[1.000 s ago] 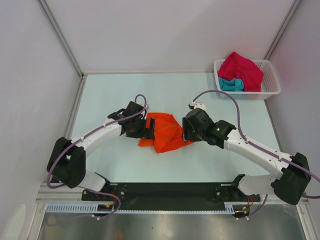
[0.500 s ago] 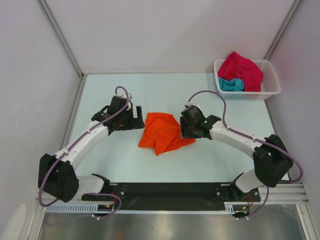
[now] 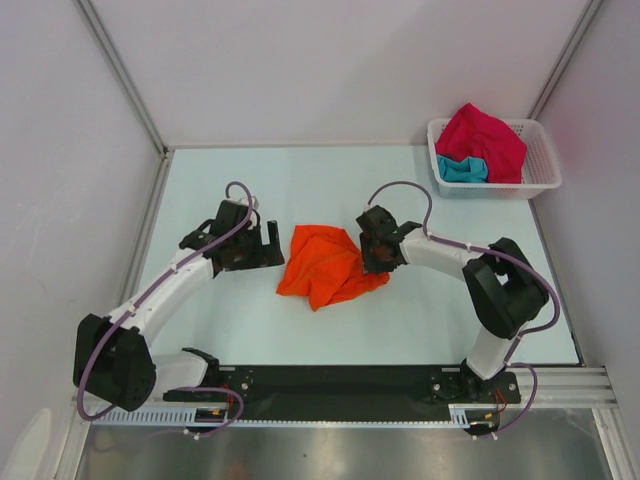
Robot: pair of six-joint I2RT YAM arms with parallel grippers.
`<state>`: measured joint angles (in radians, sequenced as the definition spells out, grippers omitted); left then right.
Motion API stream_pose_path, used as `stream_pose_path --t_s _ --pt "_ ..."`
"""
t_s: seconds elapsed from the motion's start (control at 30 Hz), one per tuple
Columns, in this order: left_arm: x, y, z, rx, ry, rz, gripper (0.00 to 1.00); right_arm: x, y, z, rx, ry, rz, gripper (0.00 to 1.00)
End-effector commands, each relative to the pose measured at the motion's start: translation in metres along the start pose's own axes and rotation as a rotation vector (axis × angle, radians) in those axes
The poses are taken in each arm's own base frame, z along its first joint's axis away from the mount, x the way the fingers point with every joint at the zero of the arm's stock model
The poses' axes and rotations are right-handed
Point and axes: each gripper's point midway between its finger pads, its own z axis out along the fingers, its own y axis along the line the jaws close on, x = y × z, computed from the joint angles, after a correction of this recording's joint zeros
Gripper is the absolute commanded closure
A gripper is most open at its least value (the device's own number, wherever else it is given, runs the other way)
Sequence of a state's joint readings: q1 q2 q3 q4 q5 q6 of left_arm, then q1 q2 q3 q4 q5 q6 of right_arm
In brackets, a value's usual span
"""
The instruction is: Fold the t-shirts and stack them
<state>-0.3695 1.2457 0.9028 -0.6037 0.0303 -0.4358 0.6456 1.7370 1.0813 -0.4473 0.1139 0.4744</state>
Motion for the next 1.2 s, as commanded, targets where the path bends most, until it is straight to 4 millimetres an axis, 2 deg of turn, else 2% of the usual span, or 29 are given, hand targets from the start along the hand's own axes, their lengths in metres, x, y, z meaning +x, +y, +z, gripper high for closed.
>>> stream_pose_path --t_s 0.0,0.1,0.13,0.17,0.23,0.27,0.33,0.37,0.47,0.5,0.53,0.6,0.67,0.7,0.8,1.03,1.17 --pt "-0.002 0.002 -0.004 0.017 -0.027 -0.004 0.01 -0.020 0.014 -0.002 -0.053 -0.047 -0.019 1.00" --pt "0.000 0.003 -0.002 0.022 -0.023 -0.008 0.01 -0.034 0.015 -0.012 -0.048 -0.091 -0.014 1.00" --pt "0.001 0.003 -0.002 0.022 -0.023 -0.008 0.01 -0.051 0.020 -0.027 -0.063 -0.145 -0.012 1.00" --pt "0.002 0.004 -0.001 0.021 -0.023 -0.010 0.01 -0.060 0.020 -0.037 -0.059 -0.170 -0.036 1.00" --pt "0.004 0.004 0.001 0.024 -0.017 -0.008 0.01 -0.090 0.018 -0.063 -0.024 -0.256 -0.057 1.00" --pt "0.006 0.003 0.002 0.028 -0.014 -0.008 0.01 -0.114 0.021 -0.086 -0.014 -0.306 -0.085 1.00" --pt "0.005 0.002 0.002 0.034 -0.014 -0.013 0.01 -0.148 0.019 -0.118 0.020 -0.390 -0.094 1.00" --pt "0.006 0.000 0.002 0.044 -0.013 -0.013 0.01 -0.175 0.026 -0.153 0.012 -0.460 -0.087 1.00" --pt "0.006 -0.002 0.003 0.056 -0.014 -0.018 0.01 -0.206 0.028 -0.206 0.020 -0.556 -0.091 1.00" --pt "0.006 -0.003 0.003 0.062 -0.016 -0.019 0.01 -0.224 0.032 -0.241 0.004 -0.638 -0.076 1.00" --pt "0.006 -0.003 0.003 0.063 -0.017 -0.019 0.01 -0.227 0.040 -0.259 -0.012 -0.674 -0.083 1.00" --pt "0.008 -0.004 0.005 0.074 -0.014 -0.025 0.01 -0.236 0.040 -0.303 -0.001 -0.778 -0.063 1.00" --pt "0.011 -0.004 0.007 0.077 -0.007 -0.030 0.01 -0.237 0.042 -0.327 0.032 -0.851 -0.071 1.00" --pt "0.011 -0.005 0.009 0.085 -0.006 -0.032 0.02 -0.236 0.039 -0.337 0.039 -0.874 -0.068 1.00" --pt "0.013 -0.007 0.011 0.097 -0.001 -0.037 0.02 -0.231 0.034 -0.342 0.068 -0.875 -0.073 1.00" --pt "0.014 -0.009 0.012 0.112 0.000 -0.044 0.02 -0.219 0.036 -0.331 0.076 -0.834 -0.092 1.00" --pt "0.016 -0.007 0.011 0.103 -0.008 -0.042 0.02 -0.215 0.044 -0.338 0.048 -0.848 -0.092 1.00"
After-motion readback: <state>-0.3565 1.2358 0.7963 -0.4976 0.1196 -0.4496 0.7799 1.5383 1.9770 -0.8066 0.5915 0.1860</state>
